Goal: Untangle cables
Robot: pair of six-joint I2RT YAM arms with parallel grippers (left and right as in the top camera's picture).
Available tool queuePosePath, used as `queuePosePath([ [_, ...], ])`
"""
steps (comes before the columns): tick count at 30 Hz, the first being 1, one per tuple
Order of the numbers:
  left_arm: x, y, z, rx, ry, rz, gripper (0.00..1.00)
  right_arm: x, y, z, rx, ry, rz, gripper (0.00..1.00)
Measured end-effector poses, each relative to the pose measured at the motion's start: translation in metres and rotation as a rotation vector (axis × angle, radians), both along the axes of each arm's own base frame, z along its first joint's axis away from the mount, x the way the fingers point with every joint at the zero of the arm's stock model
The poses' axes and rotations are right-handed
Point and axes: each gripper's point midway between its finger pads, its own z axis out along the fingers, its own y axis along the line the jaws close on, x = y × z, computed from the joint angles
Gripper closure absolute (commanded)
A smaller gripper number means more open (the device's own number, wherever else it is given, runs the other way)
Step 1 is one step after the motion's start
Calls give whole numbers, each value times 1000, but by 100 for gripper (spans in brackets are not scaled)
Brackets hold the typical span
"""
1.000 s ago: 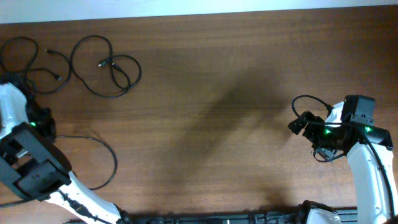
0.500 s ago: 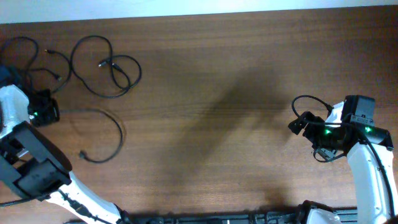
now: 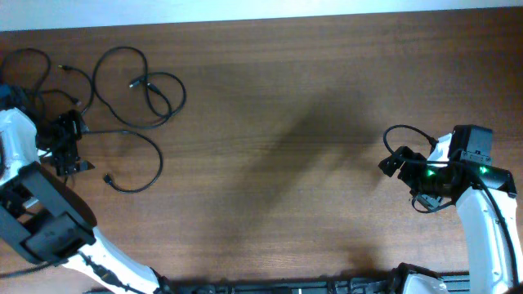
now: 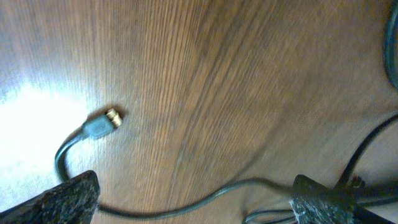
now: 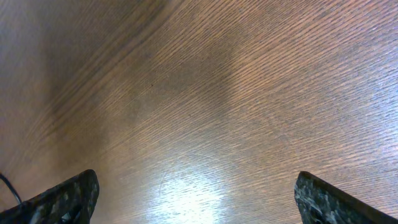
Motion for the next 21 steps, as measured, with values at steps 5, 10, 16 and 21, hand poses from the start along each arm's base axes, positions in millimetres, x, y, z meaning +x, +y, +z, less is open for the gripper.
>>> queuePosePath([
  [5,-7,-14,61,145,-43,-53,1,0,0,0,0,0,0,1],
  [10,15,-54,127,312,-217,-229,1,0,0,0,0,0,0,1],
  [16,60,-150,167,483,-402,-643,1,0,0,0,0,0,0,1],
  [21,78,-217,180,651,-471,-970,1,0,0,0,0,0,0,1],
])
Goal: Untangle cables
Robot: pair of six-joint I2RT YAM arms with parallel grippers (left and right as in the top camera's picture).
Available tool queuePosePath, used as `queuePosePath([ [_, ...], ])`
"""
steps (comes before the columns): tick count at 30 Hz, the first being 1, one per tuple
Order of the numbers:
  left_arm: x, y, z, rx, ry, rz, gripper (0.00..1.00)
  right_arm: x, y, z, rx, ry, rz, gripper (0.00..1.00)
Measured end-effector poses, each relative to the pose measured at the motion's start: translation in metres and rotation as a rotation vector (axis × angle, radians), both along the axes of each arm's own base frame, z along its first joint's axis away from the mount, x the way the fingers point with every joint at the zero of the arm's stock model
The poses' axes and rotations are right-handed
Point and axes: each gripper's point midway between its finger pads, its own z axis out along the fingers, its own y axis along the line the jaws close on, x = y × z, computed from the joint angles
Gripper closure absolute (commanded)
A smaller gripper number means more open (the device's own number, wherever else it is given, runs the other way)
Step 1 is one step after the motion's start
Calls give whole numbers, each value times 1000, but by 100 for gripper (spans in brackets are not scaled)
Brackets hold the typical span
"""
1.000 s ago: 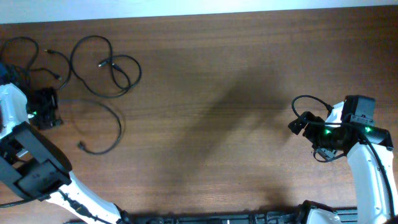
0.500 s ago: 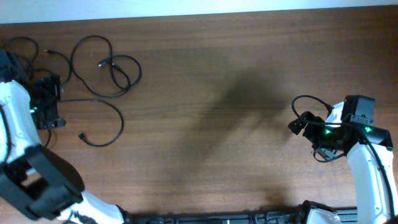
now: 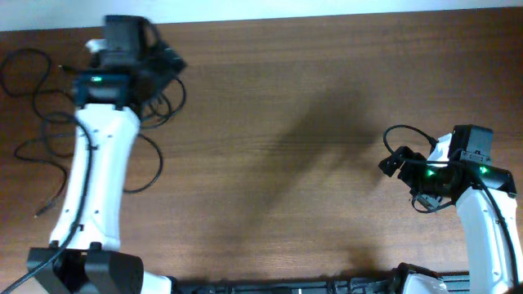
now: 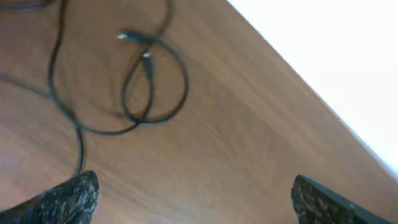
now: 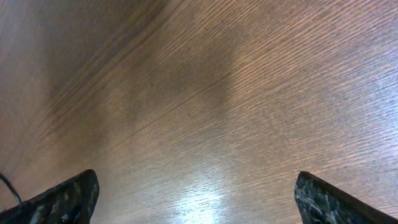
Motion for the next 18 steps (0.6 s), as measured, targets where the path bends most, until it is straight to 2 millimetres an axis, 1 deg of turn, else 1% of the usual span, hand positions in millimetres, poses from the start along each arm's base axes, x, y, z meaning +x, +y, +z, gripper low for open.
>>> queuePosePath([
  [2,-4,-18,3,93,1,-82,1,0,0,0,0,0,0,1],
  [4,-10,-25,14,149,-18,-114,1,0,0,0,0,0,1,1],
  [6,-19,-20,34,176,-61,-110,1,0,0,0,0,0,1,1],
  [7,-29,-15,54,186,-107,-101,1,0,0,0,0,0,0,1],
  [9,-49,-7,84,191,-179,-85,1,0,0,0,0,0,0,1],
  [11,-71,-1,110,191,-239,-75,1,0,0,0,0,0,0,1],
  [13,-94,6,131,190,-290,-61,1,0,0,0,0,0,0,1],
  [15,-115,13,147,195,-331,-43,1,0,0,0,0,0,0,1],
  [18,-137,22,161,205,-371,-17,1,0,0,0,0,0,1,1],
])
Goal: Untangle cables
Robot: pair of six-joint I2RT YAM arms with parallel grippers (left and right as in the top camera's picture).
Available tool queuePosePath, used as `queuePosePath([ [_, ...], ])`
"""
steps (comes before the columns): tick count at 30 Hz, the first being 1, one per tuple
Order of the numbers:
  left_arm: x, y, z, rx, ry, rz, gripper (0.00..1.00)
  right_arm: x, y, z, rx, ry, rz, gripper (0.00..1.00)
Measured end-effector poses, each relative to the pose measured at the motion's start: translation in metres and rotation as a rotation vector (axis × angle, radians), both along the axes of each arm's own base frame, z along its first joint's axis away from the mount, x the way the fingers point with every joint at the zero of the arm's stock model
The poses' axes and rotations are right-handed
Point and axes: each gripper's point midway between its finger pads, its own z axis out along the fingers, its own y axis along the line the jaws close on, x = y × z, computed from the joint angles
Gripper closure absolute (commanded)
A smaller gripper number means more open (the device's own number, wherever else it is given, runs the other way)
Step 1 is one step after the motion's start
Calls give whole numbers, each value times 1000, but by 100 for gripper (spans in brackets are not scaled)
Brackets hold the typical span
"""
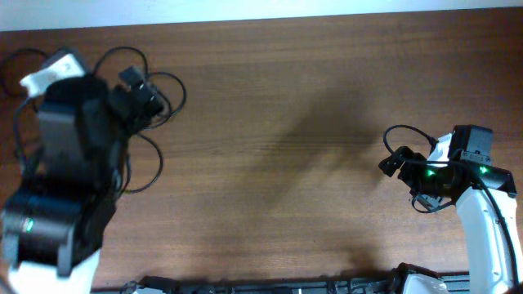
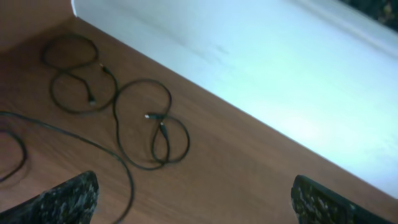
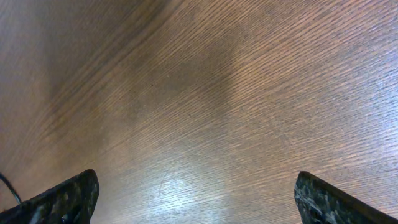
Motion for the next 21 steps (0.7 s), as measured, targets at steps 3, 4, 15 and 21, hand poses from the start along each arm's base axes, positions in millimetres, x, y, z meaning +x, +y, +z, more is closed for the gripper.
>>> queuePosePath([
  [3,-21,7,9,2,-27,13,1,0,0,0,0,0,0,1],
  [4,-29,9,12,2,-36,17,1,0,0,0,0,0,0,1],
  [15,-71,20,-10,34,82,25,1,0,0,0,0,0,-1,1],
  [21,-98,26,-42,76,261,24,1,0,0,0,0,1,0,1],
])
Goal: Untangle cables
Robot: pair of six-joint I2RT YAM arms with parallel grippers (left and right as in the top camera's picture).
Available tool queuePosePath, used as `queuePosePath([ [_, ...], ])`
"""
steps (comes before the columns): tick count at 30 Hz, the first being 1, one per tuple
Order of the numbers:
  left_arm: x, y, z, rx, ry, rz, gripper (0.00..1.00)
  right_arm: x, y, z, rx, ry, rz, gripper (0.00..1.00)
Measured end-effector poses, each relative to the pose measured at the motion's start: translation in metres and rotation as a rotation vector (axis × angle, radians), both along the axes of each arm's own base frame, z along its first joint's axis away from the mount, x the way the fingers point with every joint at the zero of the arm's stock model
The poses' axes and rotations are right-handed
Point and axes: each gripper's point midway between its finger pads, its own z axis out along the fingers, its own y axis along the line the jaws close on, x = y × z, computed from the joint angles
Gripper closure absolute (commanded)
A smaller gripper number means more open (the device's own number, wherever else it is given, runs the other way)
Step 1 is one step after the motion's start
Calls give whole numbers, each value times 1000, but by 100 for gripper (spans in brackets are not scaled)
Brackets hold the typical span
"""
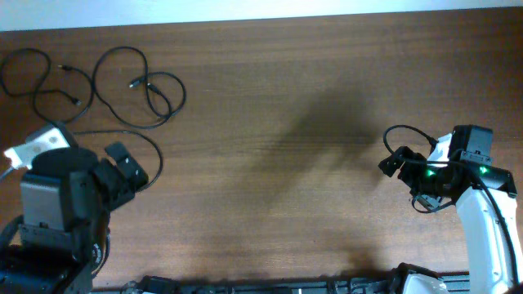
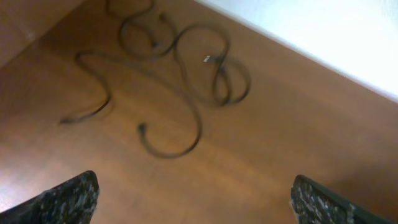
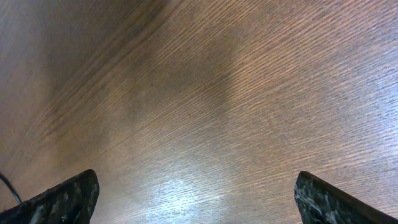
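Observation:
Three thin black cables lie loose at the table's far left. One is a looped cable [image 1: 139, 86] [image 2: 217, 68]. A second, wavy cable [image 1: 45, 77] [image 2: 134, 31] lies nearer the corner. The third, curved cable [image 1: 151, 151] [image 2: 180, 134] ends in a small plug. My left gripper [image 1: 124, 167] [image 2: 196, 205] hangs high above the table's front left, open and empty, clear of all the cables. My right gripper [image 1: 391, 162] [image 3: 199, 202] is open low over bare wood at the right.
The white wall edge [image 2: 323, 37] borders the table's far side. A thin black wire [image 1: 404, 131] loops beside the right wrist, and a bit of it shows at the left edge of the right wrist view [image 3: 6, 185].
My left arm has moved from over the cables at the far left to the front left, and its camera now looks down on all three. The right arm has not moved.
My left gripper was first low at the table's left edge, with a cable crossing between its open fingers. Then it was stretched over the looped cable near the far edge, then raised high, and now sits back at the front left. The right gripper stayed open throughout.

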Motion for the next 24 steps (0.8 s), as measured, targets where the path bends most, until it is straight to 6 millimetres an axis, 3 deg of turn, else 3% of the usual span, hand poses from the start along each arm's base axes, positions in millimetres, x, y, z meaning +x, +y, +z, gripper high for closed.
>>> queuePosePath([
  [7,-33,7,-27,38,182,0,1,0,0,0,0,-1,0,1],
  [13,-55,12,-19,25,122,1,1,0,0,0,0,0,0,1],
  [19,-120,34,1,-17,-115,112,1,0,0,0,-1,-1,0,1],
  [24,-174,40,7,-41,-309,153,1,0,0,0,0,-1,0,1],
])
